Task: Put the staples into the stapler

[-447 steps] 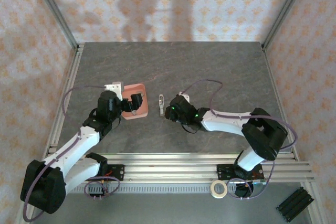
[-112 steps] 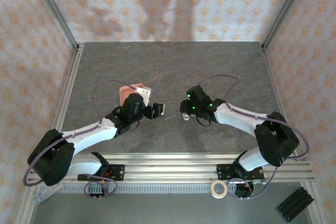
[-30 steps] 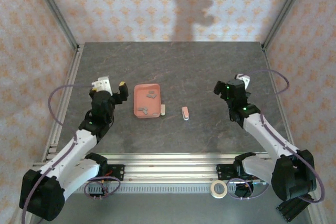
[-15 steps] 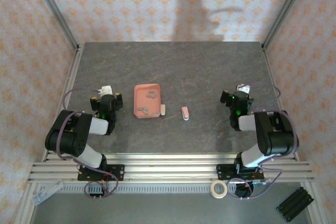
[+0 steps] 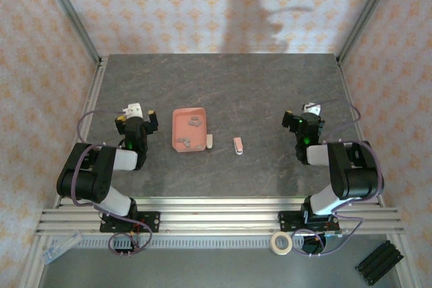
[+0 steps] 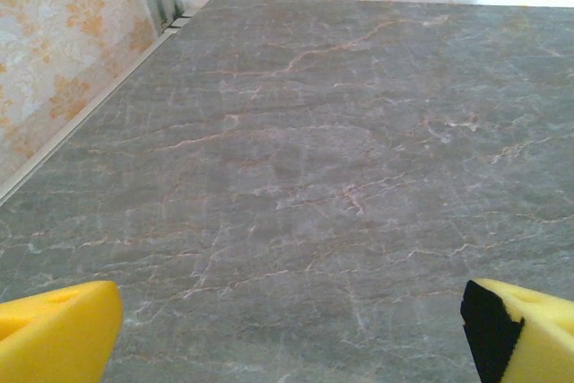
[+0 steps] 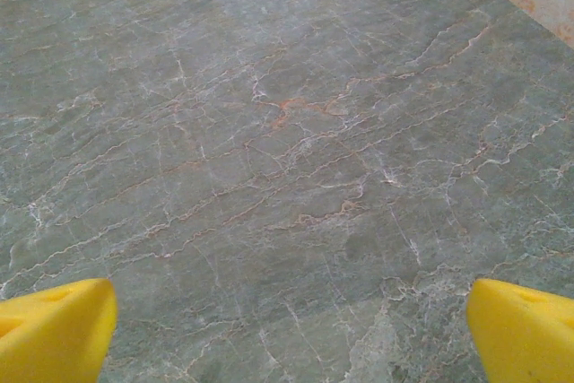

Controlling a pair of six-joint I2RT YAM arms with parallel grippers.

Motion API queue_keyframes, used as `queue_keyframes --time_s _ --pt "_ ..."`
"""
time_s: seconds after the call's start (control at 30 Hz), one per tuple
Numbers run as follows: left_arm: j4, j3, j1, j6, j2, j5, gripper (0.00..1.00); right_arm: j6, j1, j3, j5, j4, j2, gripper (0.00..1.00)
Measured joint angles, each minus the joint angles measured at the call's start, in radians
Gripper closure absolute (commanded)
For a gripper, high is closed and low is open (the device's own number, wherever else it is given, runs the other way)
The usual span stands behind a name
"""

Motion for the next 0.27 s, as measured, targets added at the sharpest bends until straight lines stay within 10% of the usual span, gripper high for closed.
queue_keyframes --time_s 0.23,0.27 --pt "-0.006 0.006 0.000 0.005 0.000 0.018 0.00 0.000 0.000 0.000 0.000 0.000 0.000 0.00" --pt "-0.005 0.006 0.000 0.005 0.000 0.017 0.00 0.000 0.000 0.000 0.000 0.000 0.000 0.14"
